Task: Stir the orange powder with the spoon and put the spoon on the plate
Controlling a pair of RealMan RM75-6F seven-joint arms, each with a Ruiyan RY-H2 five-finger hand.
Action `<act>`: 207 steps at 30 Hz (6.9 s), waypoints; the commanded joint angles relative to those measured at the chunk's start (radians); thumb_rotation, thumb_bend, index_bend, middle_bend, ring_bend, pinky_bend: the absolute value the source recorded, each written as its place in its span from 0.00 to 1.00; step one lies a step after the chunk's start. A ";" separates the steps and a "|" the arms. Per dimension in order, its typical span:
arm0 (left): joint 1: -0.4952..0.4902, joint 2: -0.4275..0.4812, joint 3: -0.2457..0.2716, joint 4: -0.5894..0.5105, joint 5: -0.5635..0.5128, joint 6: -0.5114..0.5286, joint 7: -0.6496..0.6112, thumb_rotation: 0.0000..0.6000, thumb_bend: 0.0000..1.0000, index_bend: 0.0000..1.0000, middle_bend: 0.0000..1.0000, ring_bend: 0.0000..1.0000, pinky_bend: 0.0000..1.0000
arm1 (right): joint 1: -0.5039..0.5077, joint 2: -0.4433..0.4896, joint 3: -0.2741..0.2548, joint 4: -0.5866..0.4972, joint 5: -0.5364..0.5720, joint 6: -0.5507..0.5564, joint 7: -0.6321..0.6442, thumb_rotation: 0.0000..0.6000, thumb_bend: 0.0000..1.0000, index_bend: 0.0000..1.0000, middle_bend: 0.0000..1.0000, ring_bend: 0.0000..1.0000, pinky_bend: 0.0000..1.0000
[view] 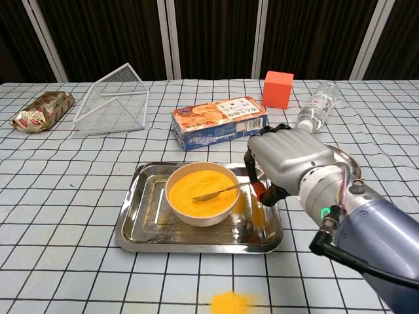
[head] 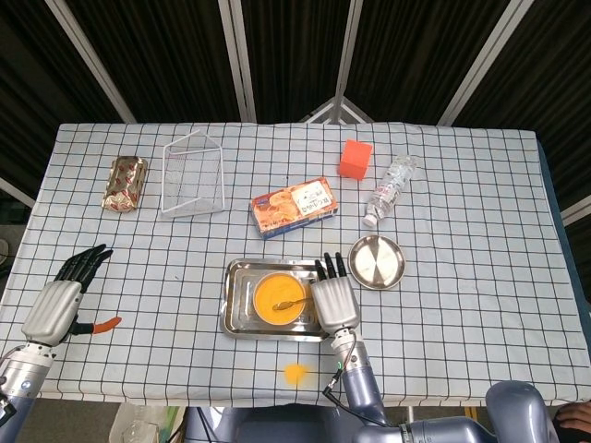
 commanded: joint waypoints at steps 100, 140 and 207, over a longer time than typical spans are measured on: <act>-0.002 0.003 0.002 -0.005 -0.003 -0.004 0.007 1.00 0.00 0.00 0.00 0.00 0.02 | 0.017 0.062 -0.182 0.323 -0.579 -0.028 -0.292 1.00 0.84 0.92 0.49 0.20 0.04; -0.002 0.004 0.002 -0.006 -0.001 -0.004 0.007 1.00 0.00 0.00 0.00 0.00 0.02 | -0.009 0.035 -0.071 0.286 -0.648 -0.065 -0.294 1.00 0.84 0.92 0.49 0.20 0.04; -0.004 0.002 0.003 -0.007 -0.007 -0.010 0.016 1.00 0.00 0.00 0.00 0.00 0.02 | -0.054 0.005 -0.050 0.305 -0.741 -0.108 -0.244 1.00 0.85 0.92 0.49 0.21 0.06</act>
